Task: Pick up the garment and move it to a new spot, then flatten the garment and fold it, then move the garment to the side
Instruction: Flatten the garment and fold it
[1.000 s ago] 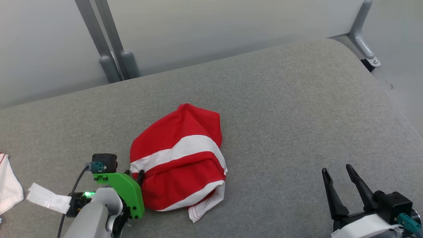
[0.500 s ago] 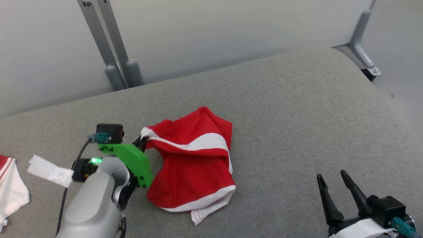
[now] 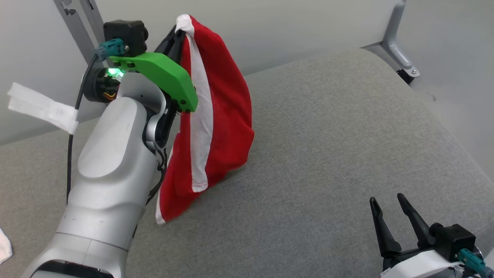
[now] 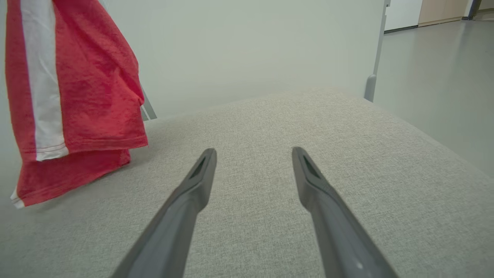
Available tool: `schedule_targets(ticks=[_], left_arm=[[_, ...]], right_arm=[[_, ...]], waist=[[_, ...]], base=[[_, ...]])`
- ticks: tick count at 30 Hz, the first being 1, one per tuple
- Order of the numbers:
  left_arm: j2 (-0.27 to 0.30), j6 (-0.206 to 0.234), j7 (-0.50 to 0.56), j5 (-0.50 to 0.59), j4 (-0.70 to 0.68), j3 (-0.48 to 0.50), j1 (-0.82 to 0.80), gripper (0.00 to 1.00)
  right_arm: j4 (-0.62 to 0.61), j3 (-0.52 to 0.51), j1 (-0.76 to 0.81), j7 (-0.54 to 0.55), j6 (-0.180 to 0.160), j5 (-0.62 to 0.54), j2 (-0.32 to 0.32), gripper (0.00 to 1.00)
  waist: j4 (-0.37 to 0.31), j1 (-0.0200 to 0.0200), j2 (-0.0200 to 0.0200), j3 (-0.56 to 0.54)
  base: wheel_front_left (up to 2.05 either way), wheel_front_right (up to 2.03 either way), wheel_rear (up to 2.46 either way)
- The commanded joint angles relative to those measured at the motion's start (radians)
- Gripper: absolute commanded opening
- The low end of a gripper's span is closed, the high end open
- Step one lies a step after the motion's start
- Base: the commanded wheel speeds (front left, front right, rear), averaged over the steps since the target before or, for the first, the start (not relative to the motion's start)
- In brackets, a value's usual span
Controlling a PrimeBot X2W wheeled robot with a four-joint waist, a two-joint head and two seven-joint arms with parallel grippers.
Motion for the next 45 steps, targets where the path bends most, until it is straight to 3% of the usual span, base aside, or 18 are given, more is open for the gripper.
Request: schedule_targets(ticks=[1, 8, 13, 17, 24, 26, 27, 28, 31, 37, 42, 45], left_arm=[[-0.001, 0.027, -0.029, 0.010, 0.002, 0.012, 0.015, 0.00], [-0.002, 0.109, -0.147, -0.050, -0.037, 0.069, 0.263, 0.00], [0.030, 0.184, -0.249, -0.085, -0.088, 0.145, 0.518, 0.00], [0.023, 0.234, -0.311, -0.145, -0.137, 0.246, 0.708, 0.00], [-0.012, 0.225, -0.326, -0.180, -0.195, 0.211, 0.935, 0.00], [-0.015, 0.230, -0.325, -0.179, -0.212, 0.179, 0.969, 0.35], [-0.016, 0.230, -0.325, -0.171, -0.225, 0.161, 0.979, 0.59], [-0.017, 0.233, -0.314, -0.170, -0.237, 0.145, 0.994, 1.00], [0.016, 0.254, -0.271, -0.123, -0.281, 0.093, 1.031, 1.00], [0.171, 0.355, -0.111, 0.004, -0.493, 0.030, 1.101, 1.00], [0.239, 0.331, -0.027, 0.084, -0.762, -0.037, 1.023, 1.00], [0.225, 0.290, 0.045, 0.125, -0.813, -0.115, 0.916, 1.00]], right_arm=[[-0.001, -0.005, 0.004, -0.003, 0.000, 0.004, 0.010, 1.00], [0.000, -0.037, 0.046, -0.003, 0.000, 0.002, 0.028, 1.00], [-0.008, -0.056, 0.069, -0.003, 0.000, -0.004, 0.026, 1.00], [-0.014, -0.046, 0.058, -0.003, 0.000, -0.009, 0.023, 1.00], [-0.014, -0.033, 0.049, -0.003, 0.000, -0.011, 0.013, 1.00], [-0.013, -0.029, 0.046, -0.003, 0.000, -0.012, 0.011, 1.00], [-0.013, -0.031, 0.045, -0.003, 0.000, -0.011, 0.013, 1.00], [-0.013, -0.032, 0.045, -0.003, 0.000, -0.011, 0.014, 1.00], [-0.009, -0.021, 0.040, -0.003, 0.000, -0.014, 0.014, 1.00], [-0.012, -0.013, 0.026, -0.003, 0.000, -0.014, 0.013, 1.00], [-0.009, -0.012, 0.023, -0.003, 0.000, -0.016, 0.022, 1.00], [-0.009, -0.015, 0.006, -0.003, 0.000, -0.016, 0.031, 1.00]], waist=[[-0.008, 0.0000, 0.0000, 0.003], [0.029, 0.0000, 0.0000, 0.004], [0.119, 0.0000, 0.0000, 0.010], [0.187, 0.0000, 0.0000, 0.010], [0.301, 0.0000, 0.0000, 0.019], [0.321, 0.0000, 0.0000, 0.022], [0.329, 0.0000, 0.0000, 0.022], [0.339, 0.0000, 0.0000, 0.023], [0.347, 0.0000, 0.0000, 0.026], [0.331, 0.0000, 0.0000, 0.036], [0.293, 0.0000, 0.0000, 0.044], [0.259, 0.0000, 0.0000, 0.058]], base=[[0.00, 0.00, 0.00], [0.00, 0.00, 0.00], [0.00, 0.00, 0.00], [0.00, 0.00, 0.00], [0.00, 0.00, 0.00], [0.00, 0.00, 0.00], [0.00, 0.00, 0.00], [0.00, 0.00, 0.00], [0.00, 0.00, 0.00], [0.00, 0.00, 0.00], [0.00, 0.00, 0.00], [0.00, 0.00, 0.00]])
